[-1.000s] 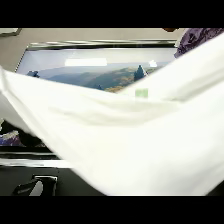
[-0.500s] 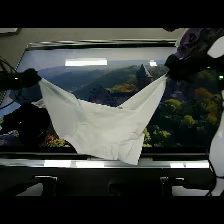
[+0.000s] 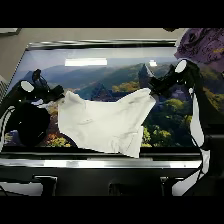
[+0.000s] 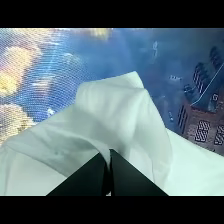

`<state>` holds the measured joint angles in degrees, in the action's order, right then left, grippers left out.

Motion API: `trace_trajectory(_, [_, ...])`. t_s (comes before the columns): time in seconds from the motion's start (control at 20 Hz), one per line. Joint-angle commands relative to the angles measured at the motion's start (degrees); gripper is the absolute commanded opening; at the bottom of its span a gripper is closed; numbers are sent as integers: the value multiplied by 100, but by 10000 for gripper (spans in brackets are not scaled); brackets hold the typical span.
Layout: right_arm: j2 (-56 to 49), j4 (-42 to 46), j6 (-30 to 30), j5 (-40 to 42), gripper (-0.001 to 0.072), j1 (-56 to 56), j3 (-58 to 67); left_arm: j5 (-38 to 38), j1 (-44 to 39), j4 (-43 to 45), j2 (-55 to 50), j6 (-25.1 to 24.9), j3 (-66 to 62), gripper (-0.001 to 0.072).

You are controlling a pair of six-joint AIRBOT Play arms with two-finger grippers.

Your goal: Fold the clothes and pants, and hang the long-sleeved shirts on hangers.

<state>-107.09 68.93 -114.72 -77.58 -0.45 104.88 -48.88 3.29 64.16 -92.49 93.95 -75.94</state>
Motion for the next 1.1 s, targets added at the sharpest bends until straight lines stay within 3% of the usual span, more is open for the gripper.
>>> trace_trajectory(0.0, [-68, -31, 4, 52, 22, 4, -2, -61, -15, -33, -83, 44, 2, 16])
trace_trajectory(0.05, [-68, -31, 2, 48, 22, 4, -2, -168, -15, -31, -76, 42, 0, 20])
trace_trajectory(0.1, [-68, -31, 2, 35, 22, 4, -2, -317, -2, -31, -57, 42, 0, 91])
trace_trajectory(0.2, [-68, -28, 9, -24, 22, 4, -2, -800, 68, -4, 85, 39, 0, 720])
trace_trajectory(0.35, [-63, -26, 118, -120, 22, 4, -2, -1943, 238, 452, 638, 144, 105, 720])
trace_trajectory(0.5, [-63, -9, 162, -210, 22, 4, -2, -2511, 227, 595, 1722, 369, 1351, 720])
trace_trajectory(0.75, [-63, 81, 306, -457, 22, 4, -2, -1821, -595, -2031, 3790, 776, 4070, 720])
trace_trajectory(0.85, [-63, 114, 304, -542, 22, 4, -2, -1473, -1202, -2124, 4212, 1615, 4721, 720])
trace_trajectory(1.05, [-57, 114, 302, -682, 22, 7, -2, -656, -2262, -2135, 4282, 2179, 5204, 720])
